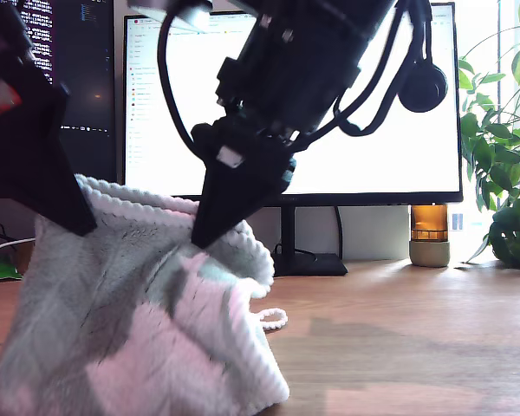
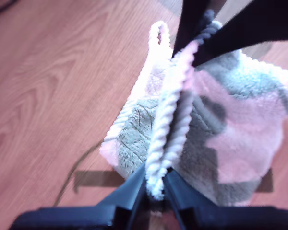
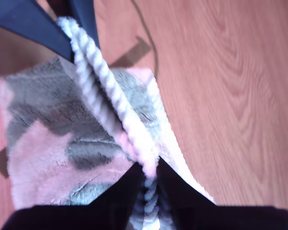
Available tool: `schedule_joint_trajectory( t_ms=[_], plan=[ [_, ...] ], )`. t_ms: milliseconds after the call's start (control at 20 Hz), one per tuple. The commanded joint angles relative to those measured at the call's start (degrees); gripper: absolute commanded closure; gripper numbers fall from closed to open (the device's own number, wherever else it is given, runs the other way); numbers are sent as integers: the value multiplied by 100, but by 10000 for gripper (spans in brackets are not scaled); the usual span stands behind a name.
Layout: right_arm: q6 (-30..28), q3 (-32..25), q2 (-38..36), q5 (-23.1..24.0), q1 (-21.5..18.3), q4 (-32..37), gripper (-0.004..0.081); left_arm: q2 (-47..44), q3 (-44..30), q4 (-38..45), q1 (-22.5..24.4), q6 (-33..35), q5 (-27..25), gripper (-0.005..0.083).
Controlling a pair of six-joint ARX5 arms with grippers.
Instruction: Fold the tea towel to a neat square and place it to the right
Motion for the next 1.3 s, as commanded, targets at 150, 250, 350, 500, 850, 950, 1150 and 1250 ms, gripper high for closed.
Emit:
schedule_joint_trajectory(
  t_ms=[150,250,350,500,850,950,1150,1250],
  plan=[
    [-83,-20,321,55,-59,302,783,466,-35,302,203,-2,160,798],
    [-103,-20,422,44,-85,448,783,662,-35,313,302,-2,203,798],
    [-103,-20,557,39,-98,487,783,809,-35,361,372,13,238,798],
    [-101,-20,726,22,-118,584,783,975,-35,564,463,15,313,798],
    [-98,-20,811,9,-118,804,734,1311,-35,629,793,17,551,798],
    [-96,-20,811,50,-118,800,692,1394,-35,708,850,20,599,798],
    [-94,-20,809,79,-118,791,569,1416,-35,870,870,20,699,798],
    [-94,-15,809,186,-118,804,534,1416,-35,872,870,17,699,798]
  ],
)
